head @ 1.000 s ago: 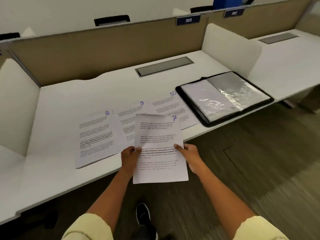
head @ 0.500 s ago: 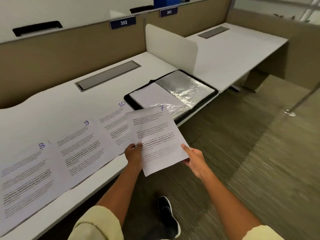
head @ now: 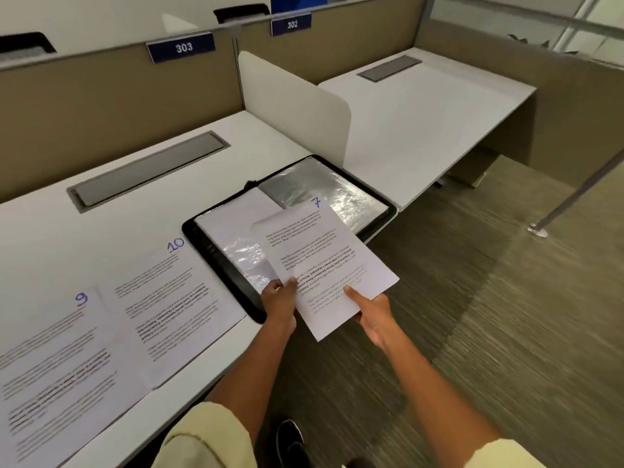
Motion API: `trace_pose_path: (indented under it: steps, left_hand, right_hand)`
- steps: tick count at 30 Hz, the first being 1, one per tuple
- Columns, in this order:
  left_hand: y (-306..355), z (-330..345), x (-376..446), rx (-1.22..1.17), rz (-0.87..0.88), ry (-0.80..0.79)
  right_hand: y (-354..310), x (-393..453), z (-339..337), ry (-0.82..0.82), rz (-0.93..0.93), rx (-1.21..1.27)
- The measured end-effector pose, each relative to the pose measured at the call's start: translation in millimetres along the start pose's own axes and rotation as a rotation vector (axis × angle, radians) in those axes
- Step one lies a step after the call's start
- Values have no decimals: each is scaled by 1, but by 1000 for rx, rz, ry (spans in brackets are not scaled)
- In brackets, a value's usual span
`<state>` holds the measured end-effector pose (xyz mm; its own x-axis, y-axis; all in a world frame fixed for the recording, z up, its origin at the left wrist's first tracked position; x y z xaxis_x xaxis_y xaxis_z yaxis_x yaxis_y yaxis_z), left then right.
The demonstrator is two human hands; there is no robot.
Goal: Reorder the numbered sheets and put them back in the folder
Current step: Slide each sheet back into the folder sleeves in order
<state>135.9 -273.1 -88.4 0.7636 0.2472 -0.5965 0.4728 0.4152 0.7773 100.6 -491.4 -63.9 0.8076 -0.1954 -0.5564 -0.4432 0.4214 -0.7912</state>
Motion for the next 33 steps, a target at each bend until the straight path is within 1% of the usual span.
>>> trace_pose_path:
  steps: [6, 9, 10, 14, 16, 19, 22, 25, 28, 33]
  left_hand:
    - [4, 49, 12, 50, 16, -16]
    - [16, 68, 17, 78, 89, -15]
    - [21, 74, 19, 104, 135, 12]
    - [48, 84, 28, 340, 334, 219]
    - [60, 97, 33, 468, 421, 255]
    - [69, 130, 40, 774, 549, 185]
    - [64, 163, 52, 1041, 626, 108]
    - [55, 189, 67, 1232, 688, 121]
    - [51, 205, 80, 1346, 721, 148]
    - [53, 232, 74, 1389, 803, 68]
  right_hand:
    - [-30, 39, -18, -11, -7, 4]
    - [-44, 61, -32, -20, -12, 12]
    - [-49, 71, -38, -28, -11, 14]
    - [-73, 100, -63, -52, 6, 8]
    - [-86, 116, -78, -69, 15, -2]
    - [-103, 136, -103, -71, 20, -10]
    - [-114, 152, -127, -70, 26, -6]
    - [-124, 163, -148, -68, 22, -1]
    - [-123, 170, -168, -49, 34, 24]
    - [-117, 175, -191, -25, 57, 42]
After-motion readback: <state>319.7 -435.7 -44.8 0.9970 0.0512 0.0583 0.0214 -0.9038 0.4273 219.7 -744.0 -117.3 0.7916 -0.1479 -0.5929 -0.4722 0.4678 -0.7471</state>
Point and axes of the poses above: each hand's wrist, its own x-axis towards the middle knuckle, its own z-axis out of the palm, y = z × x, the point moved 10 cm from there along x, towards the middle knuckle
